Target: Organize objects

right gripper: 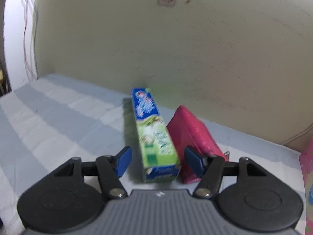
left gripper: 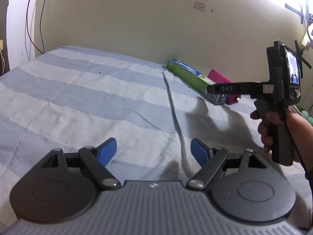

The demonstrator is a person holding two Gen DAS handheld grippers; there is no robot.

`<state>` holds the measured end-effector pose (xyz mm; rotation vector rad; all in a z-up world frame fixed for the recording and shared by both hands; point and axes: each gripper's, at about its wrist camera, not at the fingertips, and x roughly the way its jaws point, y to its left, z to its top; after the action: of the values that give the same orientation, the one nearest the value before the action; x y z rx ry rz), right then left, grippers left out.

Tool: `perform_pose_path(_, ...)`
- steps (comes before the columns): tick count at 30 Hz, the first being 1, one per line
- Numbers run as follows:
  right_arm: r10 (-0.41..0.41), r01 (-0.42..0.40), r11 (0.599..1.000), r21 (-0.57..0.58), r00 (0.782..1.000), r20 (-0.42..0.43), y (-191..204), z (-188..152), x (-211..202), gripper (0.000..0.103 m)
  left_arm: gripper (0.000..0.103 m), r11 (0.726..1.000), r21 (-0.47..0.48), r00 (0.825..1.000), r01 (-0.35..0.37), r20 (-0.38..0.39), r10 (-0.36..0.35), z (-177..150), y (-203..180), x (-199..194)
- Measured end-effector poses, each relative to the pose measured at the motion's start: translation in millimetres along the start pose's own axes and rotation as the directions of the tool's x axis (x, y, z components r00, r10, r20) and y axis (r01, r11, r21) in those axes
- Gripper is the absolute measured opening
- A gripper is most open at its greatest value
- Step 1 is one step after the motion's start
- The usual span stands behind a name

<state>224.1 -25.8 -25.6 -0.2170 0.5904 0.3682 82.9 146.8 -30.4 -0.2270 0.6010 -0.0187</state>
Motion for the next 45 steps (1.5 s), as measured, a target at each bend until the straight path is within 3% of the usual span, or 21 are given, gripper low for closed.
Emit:
perform_pose_path(4, 0.028, -0.03, 0.999, -0.04, 0.998, -0.053, 0.8, 4.4, 15.6, 0.061, 0.084, 1.0, 0.003, 1.0, 0.002, 0.002, -0.002, -0.1, -0.3, -0.5)
perform_pose_path(6, 0.023, -0.028, 0.998, -0.055, 0.995, -0.093, 3.4, 0.0, 23.5, 0.044, 0.084, 1.0, -0.01, 1.0, 0.008, 0.005, -0.008, 0.1, 2.3, -1.6)
perform_pose_path(10, 0.071, -0.075, 0.996, -0.055, 0.995, -0.068, 9.4, -15.8, -3.3, 0.04, 0.085, 0.999, -0.043, 1.0, 0.023, 0.007, -0.022, 1.1, 8.2, -1.5)
perform_pose_path(17, 0.273, -0.282, 0.937, -0.207, 0.959, -0.071, -4.8, -90.6, -117.9, 0.041, 0.086, 0.999, -0.03, 1.0, 0.027, 0.003, -0.027, 1.9, 6.9, -0.8)
perform_pose_path(21, 0.33, -0.335, 0.904, -0.266, 0.942, -0.063, -39.7, -145.1, -193.4, 0.041, 0.087, 0.999, -0.023, 1.0, 0.027, 0.0, -0.027, 1.4, 6.4, -1.0)
perform_pose_path(25, 0.259, -0.267, 0.949, -0.169, 0.963, -0.068, -93.9, -185.3, -241.4, 0.042, 0.088, 1.0, -0.007, 1.0, 0.029, -0.007, -0.029, 0.3, 4.1, -1.9)
perform_pose_path(28, 0.17, -0.174, 0.982, -0.068, 0.984, -0.06, -124.1, -219.1, -283.9, 0.043, 0.088, 0.999, 0.022, 1.0, 0.025, -0.016, -0.025, -0.2, -2.4, -1.5)
perform_pose_path(31, 0.06, -0.058, 0.998, 0.036, 0.997, -0.046, -153.2, -248.5, -311.7, 0.05, 0.088, 0.997, 0.083, 1.0, 0.005, -0.021, -0.004, -1.6, -15.7, -1.5)
perform_pose_path(34, -0.032, 0.035, 0.993, 0.114, 0.999, -0.032, -179.9, -260.0, -329.4, 0.055, 0.088, 0.996, 0.08, 0.998, 0.042, -0.046, -0.039, -2.7, -28.0, -0.6)
perform_pose_path(38, -0.195, 0.196, 0.96, 0.201, 0.98, -0.025, -200.3, -271.9, -338.1, 0.057, 0.088, 0.991, 0.084, 0.992, 0.107, -0.076, -0.101, -1.9, -55.9, -1.3)
perform_pose_path(41, -0.24, 0.234, 0.926, 0.295, 0.971, -0.018, -218.4, -284.7, -345.8, 0.058, 0.088, 0.978, 0.119, 0.982, 0.173, -0.093, -0.163, -1.7, -84.3, -6.3)
perform_pose_path(45, -0.245, 0.227, 0.914, 0.335, 0.969, 0.011, -221.8, -295.9, -349.4, 0.059, 0.088, 0.952, 0.16, 0.961, 0.26, -0.134, -0.24, -10.3, -123.1, -12.4)
